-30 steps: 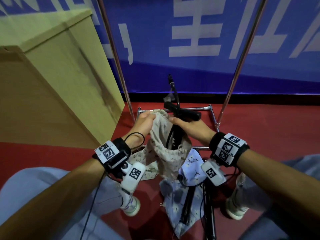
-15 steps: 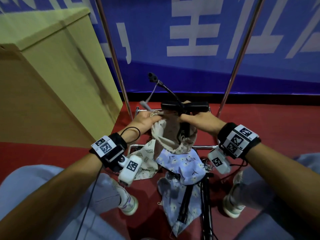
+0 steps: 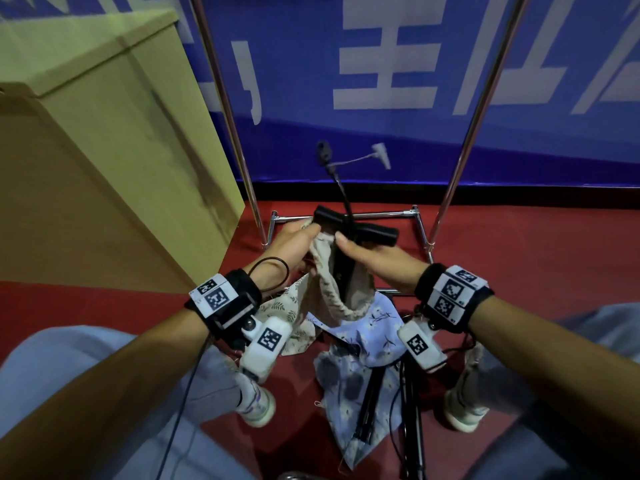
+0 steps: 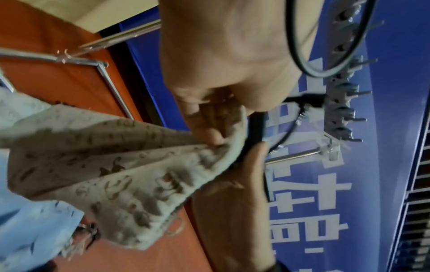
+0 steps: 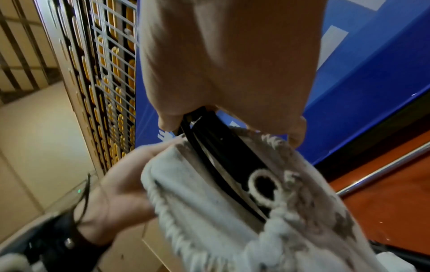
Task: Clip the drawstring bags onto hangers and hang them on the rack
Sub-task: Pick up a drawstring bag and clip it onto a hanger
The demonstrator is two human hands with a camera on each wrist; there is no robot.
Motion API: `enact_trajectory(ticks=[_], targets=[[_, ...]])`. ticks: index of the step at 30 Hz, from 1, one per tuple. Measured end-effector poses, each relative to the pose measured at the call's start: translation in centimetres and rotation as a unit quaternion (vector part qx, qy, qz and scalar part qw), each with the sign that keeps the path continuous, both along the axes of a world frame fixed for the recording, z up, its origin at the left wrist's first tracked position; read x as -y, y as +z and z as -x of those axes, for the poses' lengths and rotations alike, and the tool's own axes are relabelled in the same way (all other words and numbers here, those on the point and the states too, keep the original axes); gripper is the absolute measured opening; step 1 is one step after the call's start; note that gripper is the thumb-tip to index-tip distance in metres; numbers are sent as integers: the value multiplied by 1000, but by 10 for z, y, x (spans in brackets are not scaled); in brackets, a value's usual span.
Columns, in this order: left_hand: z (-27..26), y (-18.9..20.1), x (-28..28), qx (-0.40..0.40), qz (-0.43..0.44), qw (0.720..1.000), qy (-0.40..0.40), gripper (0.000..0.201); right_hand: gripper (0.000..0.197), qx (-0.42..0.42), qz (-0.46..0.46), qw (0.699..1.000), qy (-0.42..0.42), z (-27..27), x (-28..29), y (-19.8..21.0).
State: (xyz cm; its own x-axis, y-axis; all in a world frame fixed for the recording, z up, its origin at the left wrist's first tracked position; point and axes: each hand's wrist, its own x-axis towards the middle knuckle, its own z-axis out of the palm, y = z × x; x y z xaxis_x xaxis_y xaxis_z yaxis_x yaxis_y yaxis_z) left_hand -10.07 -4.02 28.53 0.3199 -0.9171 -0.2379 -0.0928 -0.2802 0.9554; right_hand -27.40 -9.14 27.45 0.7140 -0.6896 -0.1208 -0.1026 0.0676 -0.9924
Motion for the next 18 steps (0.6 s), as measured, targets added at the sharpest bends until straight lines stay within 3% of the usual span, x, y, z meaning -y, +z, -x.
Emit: enact_trajectory(ticks=[4, 7, 11, 18], targets=[[2, 1, -6, -33, -25, 999, 15, 29, 29, -85, 48, 995, 29, 0, -2, 0], [-2, 2, -4, -22, -31, 999, 24, 26, 36, -117, 103, 988, 11, -2, -1, 2], [-9, 2, 0, 42, -29, 998, 35, 28, 30, -100, 147, 984, -26, -6, 5, 0], [-4, 7, -2, 10, -57, 996, 62, 14, 24, -78, 111, 988, -75, 1, 16, 4]])
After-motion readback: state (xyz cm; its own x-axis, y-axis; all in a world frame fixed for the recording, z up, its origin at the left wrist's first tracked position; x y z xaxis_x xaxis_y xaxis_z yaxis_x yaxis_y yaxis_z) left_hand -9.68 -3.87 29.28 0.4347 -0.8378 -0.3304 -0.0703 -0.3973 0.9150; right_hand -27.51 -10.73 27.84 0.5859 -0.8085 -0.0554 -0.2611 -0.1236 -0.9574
